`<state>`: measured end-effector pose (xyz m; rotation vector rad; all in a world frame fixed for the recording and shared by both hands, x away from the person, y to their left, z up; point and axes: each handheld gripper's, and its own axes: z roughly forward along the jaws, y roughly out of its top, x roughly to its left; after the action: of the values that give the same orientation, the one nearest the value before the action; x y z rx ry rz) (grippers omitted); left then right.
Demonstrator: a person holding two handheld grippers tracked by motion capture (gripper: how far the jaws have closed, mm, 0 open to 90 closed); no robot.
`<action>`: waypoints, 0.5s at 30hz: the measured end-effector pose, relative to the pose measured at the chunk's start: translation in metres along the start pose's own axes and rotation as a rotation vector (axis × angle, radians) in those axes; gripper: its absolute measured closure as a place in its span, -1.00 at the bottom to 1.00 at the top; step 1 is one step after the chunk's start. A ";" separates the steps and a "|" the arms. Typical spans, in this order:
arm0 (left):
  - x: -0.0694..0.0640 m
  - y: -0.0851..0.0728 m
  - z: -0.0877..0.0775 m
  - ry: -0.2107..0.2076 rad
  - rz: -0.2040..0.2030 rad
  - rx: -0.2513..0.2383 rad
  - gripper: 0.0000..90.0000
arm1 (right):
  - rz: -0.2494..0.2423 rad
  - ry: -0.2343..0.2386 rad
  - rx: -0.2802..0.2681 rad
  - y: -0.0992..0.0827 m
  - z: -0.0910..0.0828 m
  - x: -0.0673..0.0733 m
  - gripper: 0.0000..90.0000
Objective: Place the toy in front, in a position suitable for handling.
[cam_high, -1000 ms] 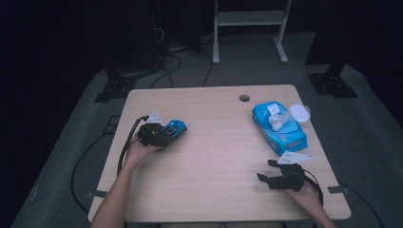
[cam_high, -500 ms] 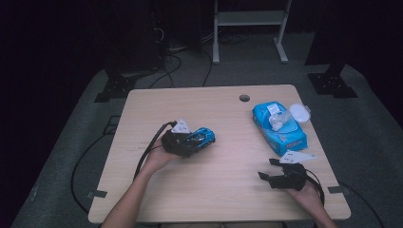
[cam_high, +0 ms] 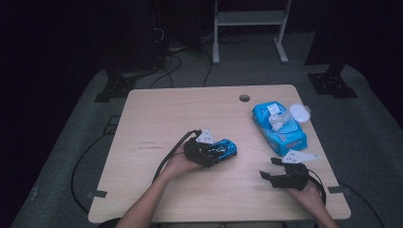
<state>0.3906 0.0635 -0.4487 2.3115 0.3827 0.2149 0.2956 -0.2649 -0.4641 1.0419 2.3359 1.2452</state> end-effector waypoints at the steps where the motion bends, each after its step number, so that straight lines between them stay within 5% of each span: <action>1: -0.001 0.000 0.002 -0.004 -0.002 0.003 -0.38 | -0.001 0.000 -0.001 0.000 0.000 0.000 -0.42; 15: -0.011 -0.005 0.019 -0.040 0.008 0.039 -0.38 | -0.002 0.002 -0.001 0.000 0.000 0.000 -0.42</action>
<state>0.3846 0.0506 -0.4655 2.3523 0.3608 0.1666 0.2960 -0.2648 -0.4638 1.0385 2.3369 1.2475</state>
